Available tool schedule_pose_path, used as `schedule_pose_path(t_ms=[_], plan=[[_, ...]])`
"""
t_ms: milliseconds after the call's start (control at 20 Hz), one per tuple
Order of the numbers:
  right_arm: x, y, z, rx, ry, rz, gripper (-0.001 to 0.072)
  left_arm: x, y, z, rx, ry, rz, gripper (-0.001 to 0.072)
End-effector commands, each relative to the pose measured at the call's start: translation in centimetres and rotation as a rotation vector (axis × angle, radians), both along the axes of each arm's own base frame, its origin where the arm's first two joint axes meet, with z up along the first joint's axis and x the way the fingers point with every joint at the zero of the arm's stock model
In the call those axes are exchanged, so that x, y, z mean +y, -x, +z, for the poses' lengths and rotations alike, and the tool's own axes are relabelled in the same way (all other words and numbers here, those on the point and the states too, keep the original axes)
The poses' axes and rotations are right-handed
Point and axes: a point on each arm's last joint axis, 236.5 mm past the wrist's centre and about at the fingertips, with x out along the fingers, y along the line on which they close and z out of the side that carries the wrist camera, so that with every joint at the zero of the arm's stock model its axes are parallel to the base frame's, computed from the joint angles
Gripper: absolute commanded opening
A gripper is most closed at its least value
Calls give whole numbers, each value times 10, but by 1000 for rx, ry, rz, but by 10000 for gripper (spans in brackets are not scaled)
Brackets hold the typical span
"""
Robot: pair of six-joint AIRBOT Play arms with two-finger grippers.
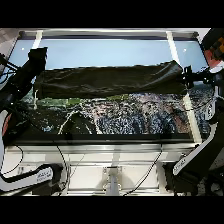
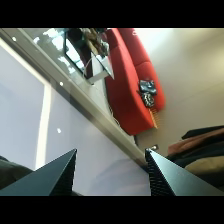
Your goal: Fold the clothes and pants, and hang the long-sleeved shirts on hangers.
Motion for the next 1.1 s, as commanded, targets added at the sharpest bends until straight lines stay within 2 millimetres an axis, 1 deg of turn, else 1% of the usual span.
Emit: schedule_pose_path(t_ms=[0,150,350,400,700,750,800,850,900,950,1050], plan=[[0,6,-2,20,0,12,190,0,0,0,0,-1,0,497],[-5,10,-7,39,30,19,187,0,0,0,0,0,0,497],[-15,-5,-4,-11,81,-18,179,0,0,0,0,0,0,497],[-15,-7,-4,-18,87,-22,124,0,0,0,0,0,0,497],[-8,-7,-6,-10,91,-3,124,0,0,0,0,-1,0,497],[-7,-7,-6,-10,92,-2,79,0,0,0,0,0,0,497],[-8,-8,-5,-15,95,-5,14,0,0,0,0,0,0,497],[-8,-9,-4,-17,95,-6,13,0,0,0,0,0,0,497],[-8,-8,0,-19,98,-3,12,0,0,0,0,-1,1,497],[-11,-8,7,-27,115,-2,11,1,0,0,0,0,1,496],[-19,-5,32,-47,180,5,10,0,0,0,-1,0,1,497]])
